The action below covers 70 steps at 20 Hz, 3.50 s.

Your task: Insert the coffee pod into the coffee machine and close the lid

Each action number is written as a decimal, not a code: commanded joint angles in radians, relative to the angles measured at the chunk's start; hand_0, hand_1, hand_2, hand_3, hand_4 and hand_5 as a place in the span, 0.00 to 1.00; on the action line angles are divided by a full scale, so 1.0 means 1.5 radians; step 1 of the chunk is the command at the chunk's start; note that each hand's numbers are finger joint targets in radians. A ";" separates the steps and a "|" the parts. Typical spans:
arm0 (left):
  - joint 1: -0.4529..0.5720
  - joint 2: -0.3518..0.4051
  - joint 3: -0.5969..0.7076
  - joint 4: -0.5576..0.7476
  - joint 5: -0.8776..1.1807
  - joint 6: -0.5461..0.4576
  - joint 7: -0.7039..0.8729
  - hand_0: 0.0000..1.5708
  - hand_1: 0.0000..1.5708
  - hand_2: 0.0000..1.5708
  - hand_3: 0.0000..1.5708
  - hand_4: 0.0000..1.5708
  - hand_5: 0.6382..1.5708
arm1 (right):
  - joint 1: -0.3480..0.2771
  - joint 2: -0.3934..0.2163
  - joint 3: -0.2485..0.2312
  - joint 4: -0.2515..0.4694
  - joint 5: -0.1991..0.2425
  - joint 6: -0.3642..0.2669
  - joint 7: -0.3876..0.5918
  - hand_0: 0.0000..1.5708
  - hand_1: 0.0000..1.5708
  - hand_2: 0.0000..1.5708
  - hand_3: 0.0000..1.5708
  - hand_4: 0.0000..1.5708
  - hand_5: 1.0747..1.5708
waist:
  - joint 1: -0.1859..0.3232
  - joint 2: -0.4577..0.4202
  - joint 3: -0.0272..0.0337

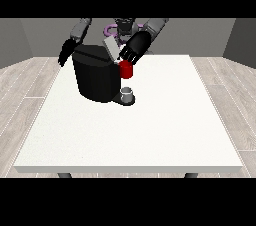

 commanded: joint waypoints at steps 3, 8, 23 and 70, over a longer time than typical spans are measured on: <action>0.003 -0.003 0.005 0.019 -0.004 0.027 -0.023 0.76 0.76 0.79 0.76 0.28 1.00 | -0.013 0.010 0.013 -0.029 0.006 -0.004 0.022 0.00 0.00 0.00 0.00 0.14 1.00 | -0.015 0.017 -0.0002; 0.000 -0.025 -0.007 0.010 -0.009 0.018 -0.010 0.74 0.74 0.79 0.76 0.26 1.00 | -0.008 0.005 -0.013 0.012 -0.002 -0.014 0.003 0.00 0.00 0.00 0.00 0.02 1.00 | 0.013 0.002 0.0000; -0.056 0.020 -0.001 0.005 -0.031 0.043 -0.028 0.81 0.81 0.81 0.75 0.11 1.00 | -0.030 -0.017 -0.029 0.037 -0.009 0.000 -0.022 0.00 0.00 0.00 0.00 0.00 1.00 | 0.003 0.034 0.0000; -0.042 0.060 -0.028 0.024 -0.129 0.158 -0.142 0.00 0.00 0.27 0.21 0.00 1.00 | -0.036 -0.032 -0.047 0.043 0.006 -0.017 -0.024 0.00 0.00 0.00 0.00 0.10 1.00 | 0.011 0.064 0.0003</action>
